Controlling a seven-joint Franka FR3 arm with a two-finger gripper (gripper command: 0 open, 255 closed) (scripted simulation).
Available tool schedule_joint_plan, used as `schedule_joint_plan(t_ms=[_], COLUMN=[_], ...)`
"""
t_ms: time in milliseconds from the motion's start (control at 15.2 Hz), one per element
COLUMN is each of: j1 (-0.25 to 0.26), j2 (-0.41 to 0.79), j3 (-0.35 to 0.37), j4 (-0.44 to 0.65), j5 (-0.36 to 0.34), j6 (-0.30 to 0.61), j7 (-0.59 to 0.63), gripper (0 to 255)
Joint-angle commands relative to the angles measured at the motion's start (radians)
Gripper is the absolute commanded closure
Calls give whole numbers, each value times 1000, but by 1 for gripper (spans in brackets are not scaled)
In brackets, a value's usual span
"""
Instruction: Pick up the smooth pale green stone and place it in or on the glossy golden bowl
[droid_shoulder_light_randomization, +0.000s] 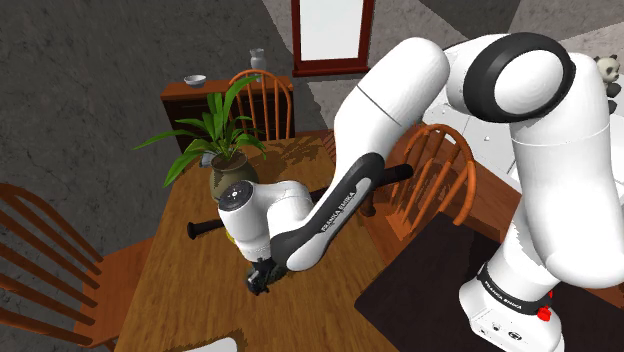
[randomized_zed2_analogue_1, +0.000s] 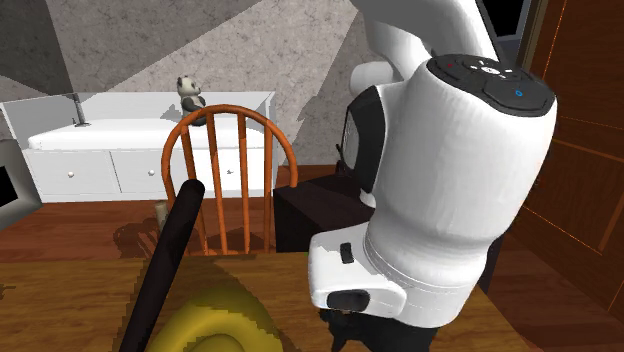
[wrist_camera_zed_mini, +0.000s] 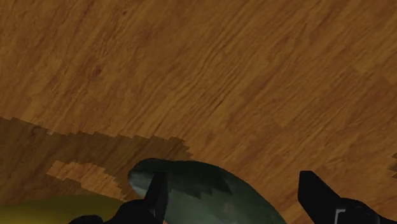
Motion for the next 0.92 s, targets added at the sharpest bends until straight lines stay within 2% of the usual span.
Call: schedule_joint_plan(t_ms=[0, 66, 528, 858], j1=[75, 105, 106, 106], j2=[85, 126, 172, 176], j3=[-11, -17, -40, -42], j4=[164, 236, 211, 209], j5=[-2, -3, -32, -35], j6=[-161, -221, -151, -146], j7=[47, 60, 77, 79], gripper=[0, 0, 0, 0])
